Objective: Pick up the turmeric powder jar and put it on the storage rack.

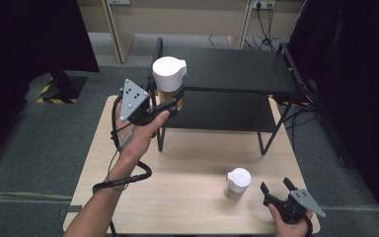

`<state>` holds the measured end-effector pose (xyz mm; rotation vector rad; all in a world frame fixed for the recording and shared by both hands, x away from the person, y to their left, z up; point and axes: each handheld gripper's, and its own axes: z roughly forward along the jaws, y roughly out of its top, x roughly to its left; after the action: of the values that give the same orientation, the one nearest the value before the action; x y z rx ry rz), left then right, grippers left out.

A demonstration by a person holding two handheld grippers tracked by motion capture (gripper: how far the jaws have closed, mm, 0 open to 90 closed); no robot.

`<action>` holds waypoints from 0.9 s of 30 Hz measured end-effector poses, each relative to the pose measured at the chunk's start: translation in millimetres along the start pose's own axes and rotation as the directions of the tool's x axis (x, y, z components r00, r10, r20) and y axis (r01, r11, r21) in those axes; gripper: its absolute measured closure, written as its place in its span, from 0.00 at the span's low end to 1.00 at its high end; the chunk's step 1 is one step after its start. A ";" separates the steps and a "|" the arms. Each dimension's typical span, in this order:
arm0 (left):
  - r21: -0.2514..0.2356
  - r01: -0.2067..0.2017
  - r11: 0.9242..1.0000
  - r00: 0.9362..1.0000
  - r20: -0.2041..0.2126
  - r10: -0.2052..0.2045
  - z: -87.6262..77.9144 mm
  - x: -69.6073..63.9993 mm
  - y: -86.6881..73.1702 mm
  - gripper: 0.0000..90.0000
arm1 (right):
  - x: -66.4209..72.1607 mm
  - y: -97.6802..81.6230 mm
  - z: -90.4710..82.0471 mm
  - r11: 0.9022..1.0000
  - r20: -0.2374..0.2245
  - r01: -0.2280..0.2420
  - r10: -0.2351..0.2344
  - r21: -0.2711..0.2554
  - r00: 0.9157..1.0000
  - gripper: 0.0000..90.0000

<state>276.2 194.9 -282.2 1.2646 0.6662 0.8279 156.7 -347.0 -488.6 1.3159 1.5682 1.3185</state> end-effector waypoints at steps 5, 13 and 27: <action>0.000 -0.003 1.000 1.000 -0.006 0.003 5.4 1.3 8.7 0.34 | -0.1 -0.1 0.0 1.000 0.000 -0.001 0.001 -0.001 1.000 0.11; -0.005 -0.006 1.000 1.000 -0.016 0.006 12.6 2.5 17.6 0.34 | -0.2 0.1 0.1 1.000 0.000 -0.002 0.002 0.000 1.000 0.11; 0.014 -0.009 1.000 0.997 -0.079 0.010 43.2 8.7 26.3 0.34 | -1.0 -0.2 0.0 1.000 -0.004 -0.004 0.004 -0.001 1.000 0.11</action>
<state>311.9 181.1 -248.1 1.2527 0.7309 0.8867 156.9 -348.0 -488.8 1.3173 1.5679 1.3247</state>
